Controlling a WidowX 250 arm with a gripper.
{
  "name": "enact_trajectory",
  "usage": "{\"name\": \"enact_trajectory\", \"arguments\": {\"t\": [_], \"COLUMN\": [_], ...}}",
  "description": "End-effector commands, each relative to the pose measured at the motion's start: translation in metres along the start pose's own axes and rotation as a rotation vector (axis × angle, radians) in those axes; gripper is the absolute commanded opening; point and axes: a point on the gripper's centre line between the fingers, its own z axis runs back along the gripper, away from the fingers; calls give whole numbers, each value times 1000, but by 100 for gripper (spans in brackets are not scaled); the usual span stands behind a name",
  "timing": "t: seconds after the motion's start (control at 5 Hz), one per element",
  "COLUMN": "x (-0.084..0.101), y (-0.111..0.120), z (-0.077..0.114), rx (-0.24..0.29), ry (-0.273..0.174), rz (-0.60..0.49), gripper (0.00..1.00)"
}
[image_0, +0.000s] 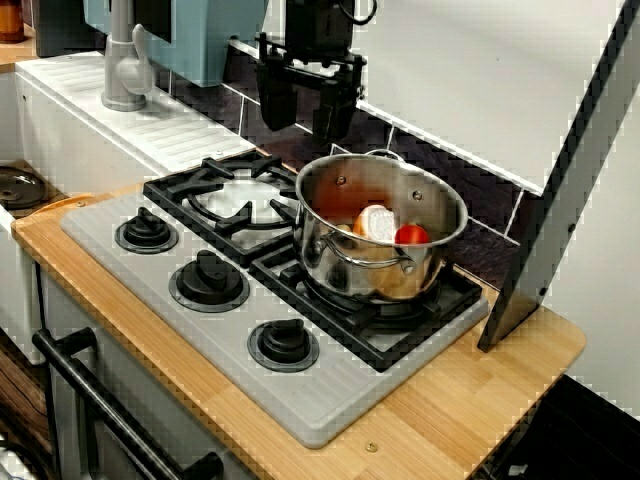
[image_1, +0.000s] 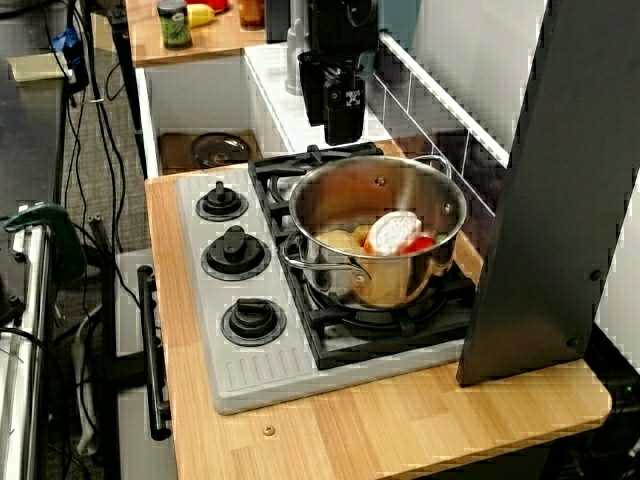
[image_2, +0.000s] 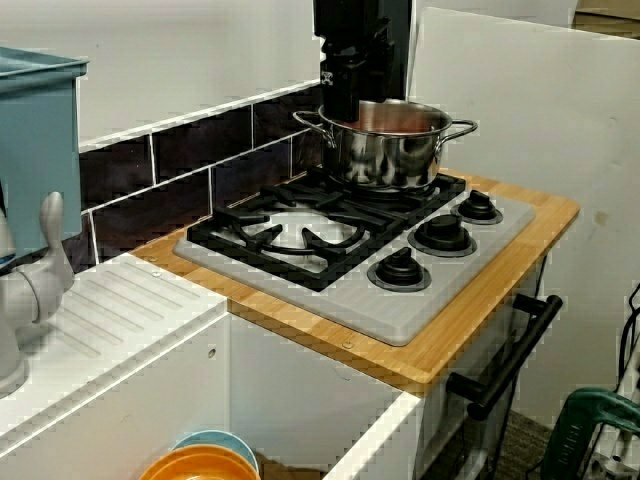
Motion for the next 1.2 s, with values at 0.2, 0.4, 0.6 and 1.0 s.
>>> {"name": "enact_trajectory", "arguments": {"t": [0.2,0.4,0.6,1.0], "x": [-16,-13,-10,-6], "y": [-32,-42,-48,-63], "z": [16,9,1,-20], "rx": [4,12,19,60], "ry": [-89,-87,-97,-108], "rz": [-39,-44,-19,23], "gripper": [100,100,100,100]}}
